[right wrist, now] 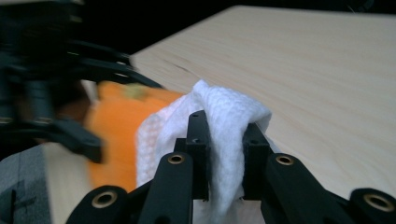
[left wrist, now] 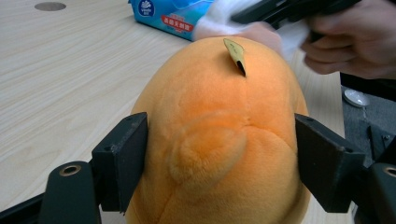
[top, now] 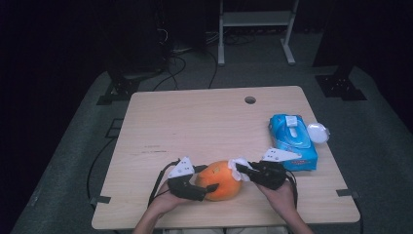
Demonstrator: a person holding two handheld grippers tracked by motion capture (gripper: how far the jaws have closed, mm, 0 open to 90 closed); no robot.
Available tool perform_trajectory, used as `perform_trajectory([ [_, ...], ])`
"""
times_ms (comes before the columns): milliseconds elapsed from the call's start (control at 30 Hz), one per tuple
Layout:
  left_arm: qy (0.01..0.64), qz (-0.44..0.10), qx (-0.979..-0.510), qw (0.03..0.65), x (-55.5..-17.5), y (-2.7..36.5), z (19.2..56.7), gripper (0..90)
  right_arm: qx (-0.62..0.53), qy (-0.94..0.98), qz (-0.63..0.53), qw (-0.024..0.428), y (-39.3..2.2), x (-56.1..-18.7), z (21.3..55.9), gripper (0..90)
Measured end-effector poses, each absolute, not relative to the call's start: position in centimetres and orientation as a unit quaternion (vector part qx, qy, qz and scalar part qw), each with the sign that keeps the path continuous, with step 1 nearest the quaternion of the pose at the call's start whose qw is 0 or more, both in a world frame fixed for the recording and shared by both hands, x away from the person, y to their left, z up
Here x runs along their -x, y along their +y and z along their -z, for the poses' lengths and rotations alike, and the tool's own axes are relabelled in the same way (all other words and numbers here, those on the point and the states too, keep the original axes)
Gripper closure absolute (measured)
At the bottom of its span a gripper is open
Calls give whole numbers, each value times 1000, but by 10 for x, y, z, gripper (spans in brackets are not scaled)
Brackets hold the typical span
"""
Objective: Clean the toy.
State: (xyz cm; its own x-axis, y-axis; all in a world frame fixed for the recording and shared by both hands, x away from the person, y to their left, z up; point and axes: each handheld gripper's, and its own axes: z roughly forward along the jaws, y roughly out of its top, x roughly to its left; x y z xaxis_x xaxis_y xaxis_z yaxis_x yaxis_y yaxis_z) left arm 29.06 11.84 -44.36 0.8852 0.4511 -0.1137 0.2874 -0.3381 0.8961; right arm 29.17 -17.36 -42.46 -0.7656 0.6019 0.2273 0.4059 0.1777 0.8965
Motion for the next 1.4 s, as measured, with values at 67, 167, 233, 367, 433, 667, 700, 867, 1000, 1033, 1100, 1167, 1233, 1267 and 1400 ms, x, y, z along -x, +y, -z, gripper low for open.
perform_trajectory([
  [67, 237, -78, -811, 530, -291, 116, 443, 238, -311, 768, -552, 95, -167, -286, 419, 772],
  [167, 224, -72, -810, 537, -289, 117, 442, 203, -319, 771, -543, 92, -168, -289, 427, 772],
  [233, 222, -64, -809, 541, -289, 119, 440, 159, -336, 768, -537, 97, -175, -294, 432, 772],
  [367, 227, -53, -814, 532, -291, 120, 445, 124, -358, 758, -537, 93, -182, -300, 438, 771],
  [433, 222, -65, -821, 522, -290, 116, 447, 146, -353, 758, -540, 95, -178, -298, 434, 771],
  [667, 211, -107, -814, 530, -282, 106, 431, 326, -283, 763, -568, 122, -156, -274, 407, 771],
  [700, 211, -114, -812, 533, -280, 106, 429, 336, -280, 765, -565, 129, -155, -273, 407, 771],
  [867, 217, -118, -807, 536, -276, 108, 418, 347, -326, 758, -550, 125, -169, -286, 423, 771],
  [1000, 207, -121, -816, 526, -274, 102, 416, 347, -311, 750, -571, 123, -164, -281, 415, 771],
  [1033, 206, -120, -816, 527, -273, 101, 415, 347, -302, 749, -577, 123, -161, -279, 411, 771],
  [1100, 206, -122, -815, 528, -272, 100, 414, 345, -294, 752, -576, 129, -160, -277, 409, 771],
  [1167, 208, -120, -815, 528, -273, 99, 416, 332, -305, 754, -569, 122, -162, -281, 415, 772],
  [1233, 219, -110, -809, 534, -275, 99, 419, 279, -317, 755, -563, 112, -163, -284, 425, 772],
  [1267, 222, -107, -807, 537, -276, 99, 419, 253, -320, 755, -562, 109, -163, -285, 428, 772],
  [1400, 238, -87, -794, 552, -281, 107, 419, 138, -323, 757, -557, 111, -164, -287, 429, 772],
])
